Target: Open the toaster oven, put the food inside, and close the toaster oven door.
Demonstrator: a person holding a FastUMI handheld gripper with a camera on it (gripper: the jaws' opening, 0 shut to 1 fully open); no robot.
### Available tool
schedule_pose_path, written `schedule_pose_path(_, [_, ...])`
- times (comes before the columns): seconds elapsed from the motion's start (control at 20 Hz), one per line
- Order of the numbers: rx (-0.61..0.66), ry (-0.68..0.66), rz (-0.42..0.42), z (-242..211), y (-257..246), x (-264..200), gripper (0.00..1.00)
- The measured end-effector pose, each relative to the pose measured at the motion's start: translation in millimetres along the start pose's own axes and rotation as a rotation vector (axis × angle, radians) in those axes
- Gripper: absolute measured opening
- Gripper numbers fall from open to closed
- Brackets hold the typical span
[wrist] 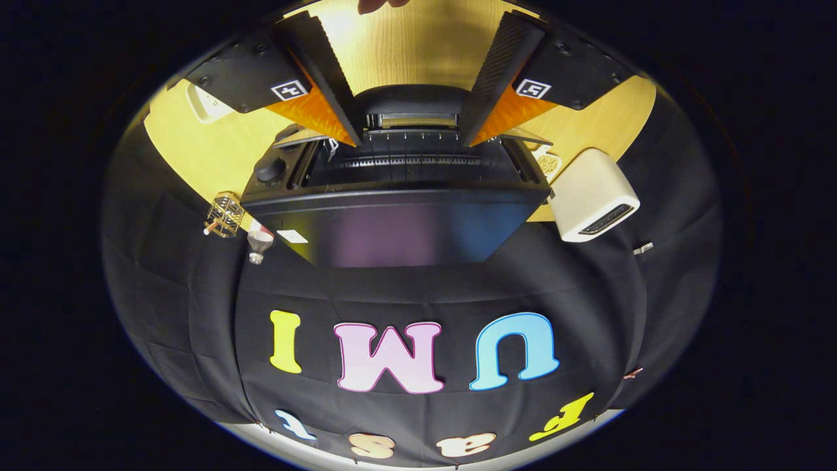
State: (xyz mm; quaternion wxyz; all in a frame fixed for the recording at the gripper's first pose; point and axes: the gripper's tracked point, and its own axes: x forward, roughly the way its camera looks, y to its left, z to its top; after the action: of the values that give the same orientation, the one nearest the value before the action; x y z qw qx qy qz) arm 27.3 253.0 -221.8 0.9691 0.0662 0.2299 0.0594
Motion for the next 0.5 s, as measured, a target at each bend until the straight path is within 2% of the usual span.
schedule_pose_path(0.5, [-0.097, 0.15, -0.002, -66, -4, -28, 0.98])
